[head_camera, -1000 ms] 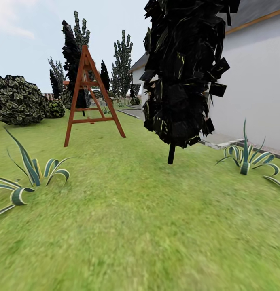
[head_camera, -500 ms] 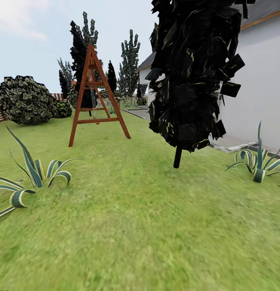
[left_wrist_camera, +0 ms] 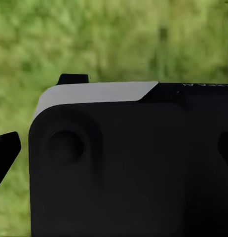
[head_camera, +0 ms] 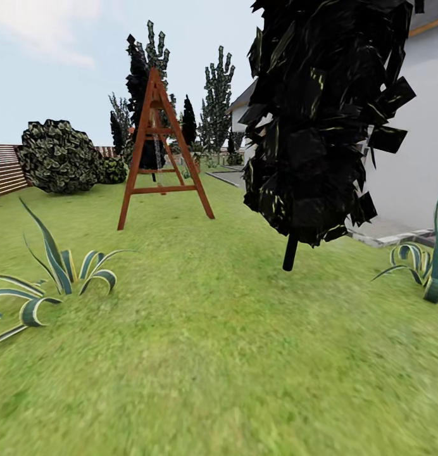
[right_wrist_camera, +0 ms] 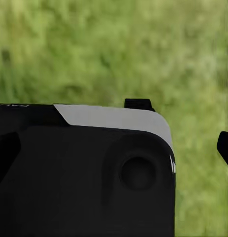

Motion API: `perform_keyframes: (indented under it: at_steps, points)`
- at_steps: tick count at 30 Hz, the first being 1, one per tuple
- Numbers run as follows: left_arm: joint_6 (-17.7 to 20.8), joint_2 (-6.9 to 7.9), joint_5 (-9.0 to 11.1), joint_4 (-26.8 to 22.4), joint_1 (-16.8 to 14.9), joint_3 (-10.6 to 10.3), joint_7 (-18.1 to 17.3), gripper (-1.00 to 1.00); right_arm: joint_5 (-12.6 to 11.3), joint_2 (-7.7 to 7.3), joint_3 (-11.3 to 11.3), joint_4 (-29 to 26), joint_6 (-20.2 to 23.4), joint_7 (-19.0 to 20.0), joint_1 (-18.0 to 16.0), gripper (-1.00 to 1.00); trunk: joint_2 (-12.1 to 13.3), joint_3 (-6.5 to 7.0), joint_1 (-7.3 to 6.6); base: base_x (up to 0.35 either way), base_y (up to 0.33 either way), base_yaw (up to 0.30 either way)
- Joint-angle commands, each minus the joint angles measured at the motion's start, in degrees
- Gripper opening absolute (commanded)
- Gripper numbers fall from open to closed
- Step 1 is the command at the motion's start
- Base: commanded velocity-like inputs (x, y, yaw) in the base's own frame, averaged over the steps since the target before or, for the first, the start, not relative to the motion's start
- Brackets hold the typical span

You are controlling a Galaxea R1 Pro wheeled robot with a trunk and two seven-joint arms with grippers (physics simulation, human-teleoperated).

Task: Take the three Easter eggs out of the wicker basket on the lawn in the garden, then place them on the lawn next to a single tree (choose any tree) so that all three eggs are next to the same tree and none are left in the basket.

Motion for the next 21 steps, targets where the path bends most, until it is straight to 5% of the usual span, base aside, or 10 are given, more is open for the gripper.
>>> perform_keyframes:
  at_steps: [1, 13, 21]
  points:
    - [0.04, -0.01, 0.13, -0.13, 0.04, 0.05, 0.07, 1.0, 0.02, 0.01, 0.0, 0.06, -0.18, 0.01, -0.03, 1.0, -0.02, -0.05, 0.03, 0.269, -0.193, 0.003]
    - [0.0, -0.01, 0.13, -0.13, 0.05, 0.05, 0.08, 1.0, 0.02, 0.06, 0.04, 0.16, -0.18, 0.01, -0.03, 1.0, -0.02, -0.05, 0.03, 0.266, -0.195, 0.004]
    - [-0.01, -0.01, 0.13, -0.14, 0.05, 0.06, 0.07, 1.0, 0.02, 0.05, 0.0, 0.25, -0.18, 0.01, -0.03, 1.0, -0.02, -0.05, 0.03, 0.265, -0.195, 0.186]
